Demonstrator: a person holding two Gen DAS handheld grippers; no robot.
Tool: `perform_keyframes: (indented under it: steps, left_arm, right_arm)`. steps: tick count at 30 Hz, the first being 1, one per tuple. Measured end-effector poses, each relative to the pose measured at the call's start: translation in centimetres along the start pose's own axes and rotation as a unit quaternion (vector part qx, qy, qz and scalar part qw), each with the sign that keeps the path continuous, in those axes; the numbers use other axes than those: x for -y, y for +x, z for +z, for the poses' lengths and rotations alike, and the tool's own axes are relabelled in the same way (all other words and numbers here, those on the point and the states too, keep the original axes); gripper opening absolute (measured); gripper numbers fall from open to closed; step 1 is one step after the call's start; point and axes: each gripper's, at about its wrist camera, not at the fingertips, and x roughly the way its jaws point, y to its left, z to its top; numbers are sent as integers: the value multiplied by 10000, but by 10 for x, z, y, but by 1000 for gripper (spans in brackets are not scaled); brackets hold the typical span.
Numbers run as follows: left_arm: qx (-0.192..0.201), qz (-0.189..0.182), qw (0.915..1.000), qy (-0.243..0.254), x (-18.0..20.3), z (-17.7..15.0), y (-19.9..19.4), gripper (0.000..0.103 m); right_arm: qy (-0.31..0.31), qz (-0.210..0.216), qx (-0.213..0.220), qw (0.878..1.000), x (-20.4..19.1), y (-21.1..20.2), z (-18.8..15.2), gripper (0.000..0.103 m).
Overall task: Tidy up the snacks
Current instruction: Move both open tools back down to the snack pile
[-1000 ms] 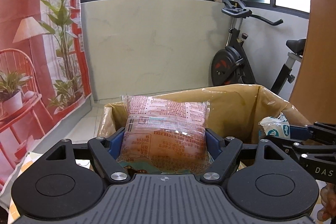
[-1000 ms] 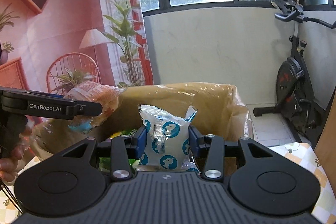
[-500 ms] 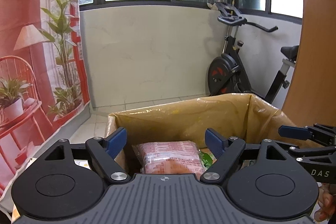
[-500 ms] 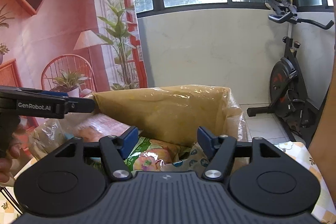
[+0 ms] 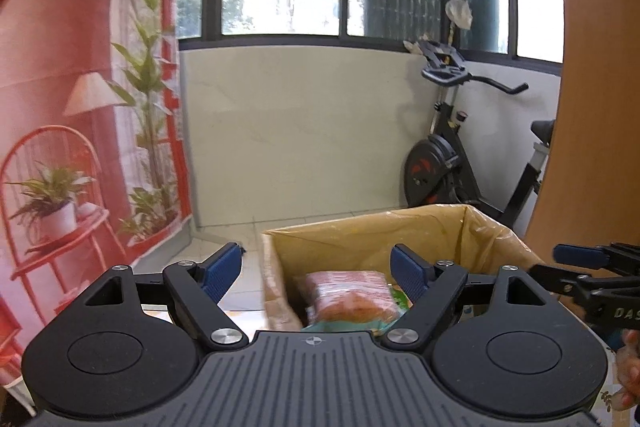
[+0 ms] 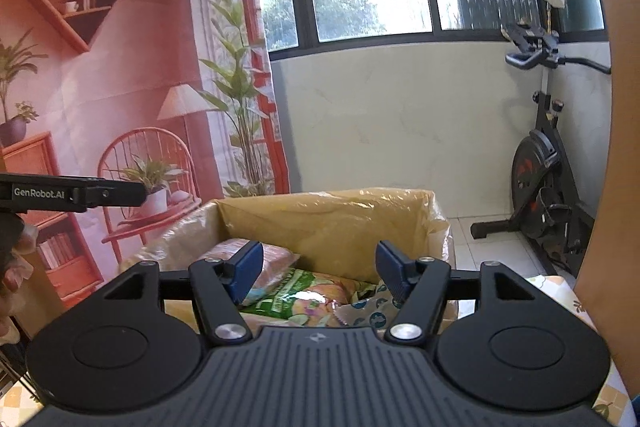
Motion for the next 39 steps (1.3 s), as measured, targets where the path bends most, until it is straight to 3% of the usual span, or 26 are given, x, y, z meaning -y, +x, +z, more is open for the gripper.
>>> perform_keyframes:
  steps: [8,13,21,30,34,39]
  left_arm:
    - [110,237,9996,-128,-26,-4,-51,84]
    - [104,374,9990,-207,-38,-16,-77,84]
    - [-110,313,9983,-482,-37,-61,-107,84]
    - [-579,170,9960,-663,-23,-131,-128,84]
    - [-738,304,9951,-576,-20,-157,-133,84]
    - [-995,331,9904,-901,-25,-188,-128,84]
  right_arm:
    - [-22,86,244,9997,-16,-48,0,66]
    - [-18,90,185,9998,-23,-71,-12,66]
    - [27,117,19,9999,-37,-102,-46,66]
    - [-34,137,-611,9980,-60,-126,-114,66]
    - [-310,204,-993,9944,-72,-131,-145,66]
    - [-702,358,-1480,9858,-85,-122,-178,66]
